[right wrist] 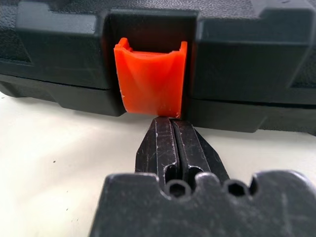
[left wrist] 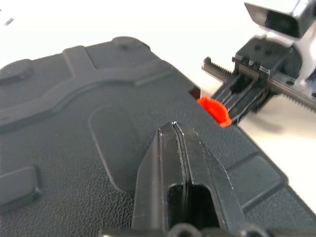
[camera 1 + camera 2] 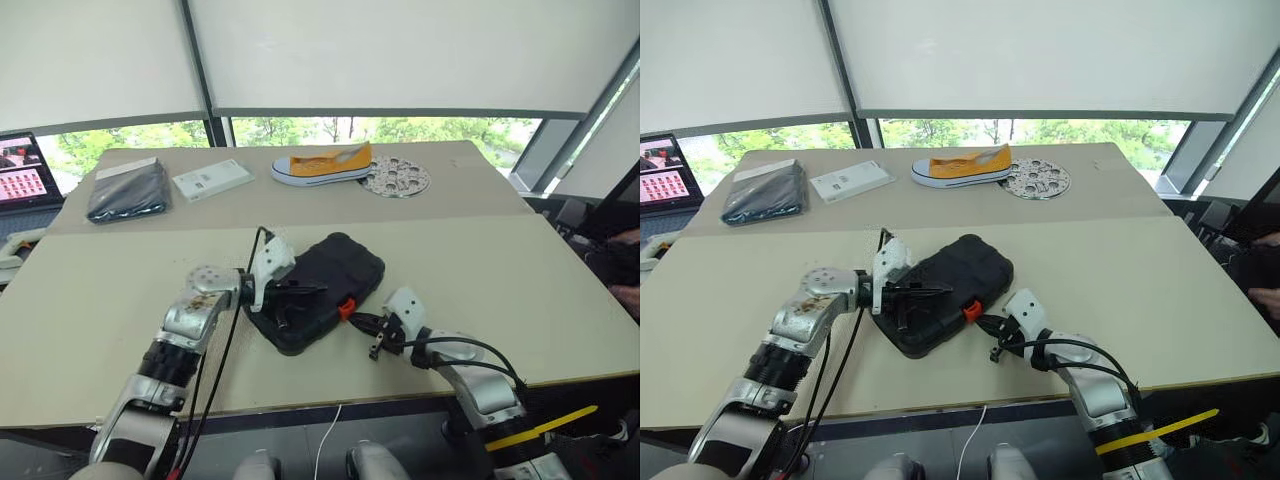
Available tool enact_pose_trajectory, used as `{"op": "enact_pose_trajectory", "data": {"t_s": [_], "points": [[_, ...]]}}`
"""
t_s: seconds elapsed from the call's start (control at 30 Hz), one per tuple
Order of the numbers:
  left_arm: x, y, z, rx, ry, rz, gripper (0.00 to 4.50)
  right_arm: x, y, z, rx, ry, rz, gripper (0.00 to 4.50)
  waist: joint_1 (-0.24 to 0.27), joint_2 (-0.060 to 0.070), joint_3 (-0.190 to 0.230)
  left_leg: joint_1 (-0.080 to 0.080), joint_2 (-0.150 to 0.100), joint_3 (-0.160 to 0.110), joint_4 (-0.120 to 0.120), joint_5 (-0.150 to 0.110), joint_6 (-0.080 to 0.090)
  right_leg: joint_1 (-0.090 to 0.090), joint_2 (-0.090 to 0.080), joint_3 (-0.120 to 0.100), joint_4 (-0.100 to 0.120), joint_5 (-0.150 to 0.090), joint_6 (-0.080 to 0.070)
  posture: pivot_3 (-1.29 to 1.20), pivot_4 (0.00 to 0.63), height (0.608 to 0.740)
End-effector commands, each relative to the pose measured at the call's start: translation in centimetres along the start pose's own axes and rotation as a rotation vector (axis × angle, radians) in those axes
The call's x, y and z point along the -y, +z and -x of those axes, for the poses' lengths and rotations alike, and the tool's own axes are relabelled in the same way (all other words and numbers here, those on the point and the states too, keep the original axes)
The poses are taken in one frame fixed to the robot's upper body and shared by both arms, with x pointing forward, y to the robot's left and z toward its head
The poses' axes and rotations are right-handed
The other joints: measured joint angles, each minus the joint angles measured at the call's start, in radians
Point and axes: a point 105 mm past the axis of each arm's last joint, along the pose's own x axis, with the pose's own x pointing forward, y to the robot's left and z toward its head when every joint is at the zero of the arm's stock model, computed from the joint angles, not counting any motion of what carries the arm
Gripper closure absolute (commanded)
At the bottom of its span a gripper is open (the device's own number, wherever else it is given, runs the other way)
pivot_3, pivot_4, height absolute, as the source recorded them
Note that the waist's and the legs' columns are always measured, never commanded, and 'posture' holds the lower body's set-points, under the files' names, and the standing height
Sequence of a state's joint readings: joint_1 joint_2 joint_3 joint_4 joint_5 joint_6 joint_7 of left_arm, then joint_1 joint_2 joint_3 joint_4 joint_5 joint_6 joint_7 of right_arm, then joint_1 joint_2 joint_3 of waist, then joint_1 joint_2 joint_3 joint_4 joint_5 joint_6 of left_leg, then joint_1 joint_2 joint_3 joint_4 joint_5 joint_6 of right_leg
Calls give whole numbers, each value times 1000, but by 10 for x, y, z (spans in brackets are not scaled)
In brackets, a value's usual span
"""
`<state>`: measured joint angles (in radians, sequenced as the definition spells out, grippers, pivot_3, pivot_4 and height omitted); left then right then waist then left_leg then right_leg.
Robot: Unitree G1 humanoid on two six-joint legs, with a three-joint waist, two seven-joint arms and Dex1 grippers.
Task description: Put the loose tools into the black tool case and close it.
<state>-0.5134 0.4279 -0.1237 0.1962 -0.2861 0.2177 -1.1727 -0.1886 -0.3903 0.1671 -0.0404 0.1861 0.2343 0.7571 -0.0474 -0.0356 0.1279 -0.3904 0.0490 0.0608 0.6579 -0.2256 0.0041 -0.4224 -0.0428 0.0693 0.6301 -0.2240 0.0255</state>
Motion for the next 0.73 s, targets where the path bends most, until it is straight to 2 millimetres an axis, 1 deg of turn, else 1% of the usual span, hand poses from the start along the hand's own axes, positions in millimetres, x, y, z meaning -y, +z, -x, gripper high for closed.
{"op": "enact_pose_trajectory", "data": {"t_s": [0.03, 0.07, 0.1, 0.13, 0.17, 0.2, 0.27, 0.3, 0.33, 0.37, 0.4, 0.43, 0.5, 0.53, 0.63, 0.73], "points": [[9, 5, 48, 76, 12, -51, 3090, 5, 30, 43, 105, -15, 99, 3751, 2, 0, 1, -1, 0, 0, 0, -1, -1, -1, 0, -1, 0, -1, 0, 0, 150, 740], [7, 6, 62, 76, 45, -66, 2613, 6, 35, 55, 130, -20, 165, 3272, 2, 0, 1, -2, 1, 0, -1, -1, -1, -1, 0, -1, 0, -3, 0, 0, 150, 740], [5, 6, 75, 66, 81, -74, 2443, 9, 38, 64, 138, -39, 212, 3083, 2, 0, 2, -2, 1, 0, -1, -2, -1, -2, 0, -1, 0, -4, 0, 0, 150, 740], [3, 5, 87, 48, 118, -81, 2071, 14, 39, 73, 140, -55, 233, 2732, 1, 0, 5, -2, 1, 0, -1, -3, -1, -2, 0, -1, 0, -4, 0, 0, 150, 740], [-2, 3, 103, 13, 176, -91, 1699, 20, 38, 84, 120, -76, 278, 2359, 3, -1, 8, -2, 1, 0, -1, -3, -1, -2, 0, -1, 0, -4, 0, 0, 150, 740], [-6, 0, 118, -18, 238, -101, 1503, 26, 34, 94, 89, -85, 315, 2126, 5, -1, 12, -2, 0, 0, -1, -3, -1, -2, 0, -1, 0, -5, 1, 0, 150, 740], [-15, -7, 152, -85, 397, -128, 627, 32, 27, 111, 42, -58, 388, 1297, 8, -2, 15, -2, 0, 0, -1, -3, -1, -2, -2, -1, -1, -4, 2, 0, 150, 740], [-15, -13, 168, -113, 468, -118, 332, 31, 24, 118, 42, -22, 392, 1006, 10, -3, 16, -2, 0, 1, 0, -3, -1, -2, -2, -1, -1, -4, 2, 0, 150, 740], [-10, -24, 185, -160, 533, -112, 18, 36, 21, 125, 27, -22, 383, 645, 11, -4, 17, -2, 0, 1, 0, -3, -1, -2, -2, -1, -2, -5, 1, 0, 150, 740], [-4, -31, 195, -192, 569, -108, 18, 39, 18, 130, 18, -26, 374, 645, 9, -4, 17, -2, 0, 1, -1, -3, -1, -1, -3, -1, -3, -6, -1, 0, 150, 740], [2, -42, 208, -252, 620, -106, 18, 45, 17, 133, 11, -45, 364, 645, 7, -4, 17, -2, 1, 1, -1, -4, -2, -1, -3, -1, -4, -6, -1, 0, 150, 740], [7, -49, 215, -291, 650, -108, 0, 49, 17, 136, 9, -60, 361, 116, 6, -4, 17, -2, 2, 2, -1, -5, -2, -1, -4, -1, -4, -7, -1, 0, 150, 740], [16, -57, 227, -336, 708, -127, 0, 53, 17, 137, 22, -74, 345, 116, 8, -6, 18, -2, 2, 2, -1, -7, -2, -2, -4, -1, -3, -7, 0, 0, 150, 740], [20, -56, 231, -330, 729, -149, 0, 54, 16, 137, 19, -69, 348, 116, 10, -7, 19, -2, 2, 2, -1, -7, -2, -2, -4, -1, -3, -7, 0, 0, 150, 740], [24, -50, 234, -292, 775, -171, 0, 54, 10, 135, -2, -43, 364, 116, 25, -8, 20, -3, 3, 2, -1, -7, -2, -3, -5, -1, -3, -9, -5, 0, 150, 740], [24, -44, 229, -280, 782, -207, 0, 55, 9, 132, -11, -24, 375, 116, 36, -8, 21, -2, 2, 4, -1, -7, -2, -2, -9, -3, -3, -9, -5, 0, 150, 740]]}}
